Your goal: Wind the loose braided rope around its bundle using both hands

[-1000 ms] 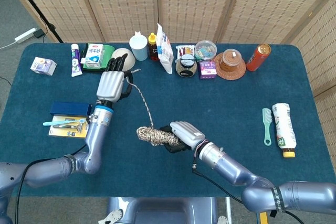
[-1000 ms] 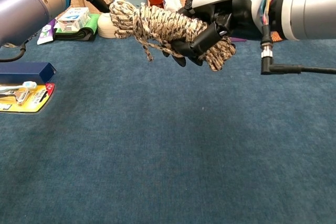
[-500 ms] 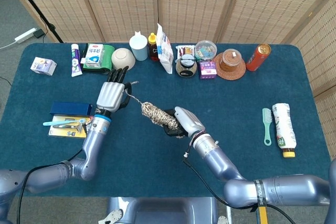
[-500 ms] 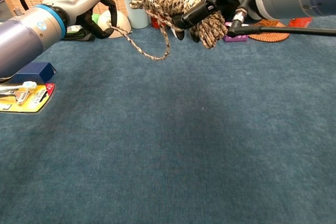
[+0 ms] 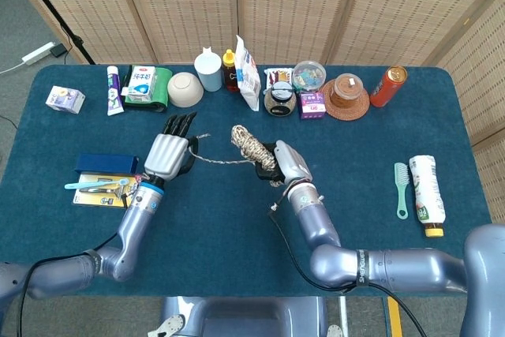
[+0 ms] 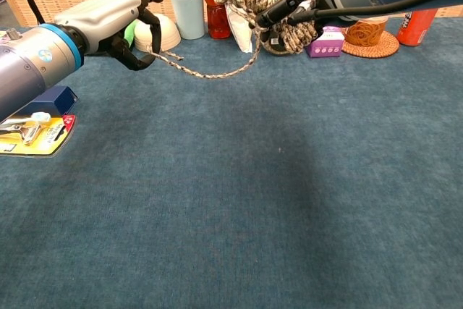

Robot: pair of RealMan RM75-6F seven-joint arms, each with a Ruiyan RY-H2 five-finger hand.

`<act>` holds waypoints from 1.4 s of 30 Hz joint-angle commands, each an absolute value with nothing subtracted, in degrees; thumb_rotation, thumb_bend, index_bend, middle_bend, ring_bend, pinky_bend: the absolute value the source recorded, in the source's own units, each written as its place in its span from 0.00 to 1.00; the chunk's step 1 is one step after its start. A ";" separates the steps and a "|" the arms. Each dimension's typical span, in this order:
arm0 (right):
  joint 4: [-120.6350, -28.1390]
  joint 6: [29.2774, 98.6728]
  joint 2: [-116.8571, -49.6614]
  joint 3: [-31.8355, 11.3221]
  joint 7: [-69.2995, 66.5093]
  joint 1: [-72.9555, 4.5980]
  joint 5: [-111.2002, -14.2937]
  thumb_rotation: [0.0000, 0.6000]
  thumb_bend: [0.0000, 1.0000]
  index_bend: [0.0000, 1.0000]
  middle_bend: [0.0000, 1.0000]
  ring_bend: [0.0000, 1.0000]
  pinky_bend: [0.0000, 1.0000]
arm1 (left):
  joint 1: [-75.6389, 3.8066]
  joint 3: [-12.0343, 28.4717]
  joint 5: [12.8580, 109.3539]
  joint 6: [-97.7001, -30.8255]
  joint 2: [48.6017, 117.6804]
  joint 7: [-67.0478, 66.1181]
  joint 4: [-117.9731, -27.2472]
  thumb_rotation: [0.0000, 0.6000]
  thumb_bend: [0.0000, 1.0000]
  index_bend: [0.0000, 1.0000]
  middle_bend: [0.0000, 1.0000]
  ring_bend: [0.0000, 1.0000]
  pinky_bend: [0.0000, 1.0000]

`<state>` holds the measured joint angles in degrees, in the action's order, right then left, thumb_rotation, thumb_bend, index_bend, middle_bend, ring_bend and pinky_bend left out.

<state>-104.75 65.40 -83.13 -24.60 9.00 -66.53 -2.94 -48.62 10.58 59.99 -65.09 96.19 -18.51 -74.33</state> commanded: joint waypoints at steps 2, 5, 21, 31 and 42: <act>-102.08 67.19 -84.88 -25.50 10.82 -67.11 -1.32 1.00 1.00 0.64 0.64 0.70 0.97 | -48.00 10.23 60.81 -64.97 95.87 -18.61 -75.32 1.00 0.41 0.61 0.00 0.00 0.00; -99.26 67.82 -86.22 -26.20 11.85 -67.22 0.23 1.00 1.00 0.64 0.64 0.70 0.97 | -47.35 10.07 61.64 -65.07 95.33 -18.30 -76.72 1.00 0.41 0.61 0.00 0.00 0.00; -82.98 67.91 -93.22 -28.03 18.00 -65.80 0.68 1.00 1.00 0.64 0.64 0.71 0.98 | -43.12 7.95 67.08 -65.90 87.72 -18.05 -87.08 1.00 0.40 0.61 0.00 0.00 0.00; -78.84 68.46 -96.53 -28.66 22.30 -64.39 -2.08 1.00 1.00 0.64 0.64 0.71 0.98 | -41.66 6.76 70.06 -66.31 84.89 -20.48 -93.28 1.00 0.40 0.61 0.00 0.00 0.00; -79.10 68.05 -97.94 -29.25 25.88 -62.74 -4.76 1.00 1.00 0.64 0.64 0.71 0.98 | -41.91 8.88 70.77 -66.26 83.74 -21.53 -97.42 1.00 0.40 0.61 0.00 0.00 0.00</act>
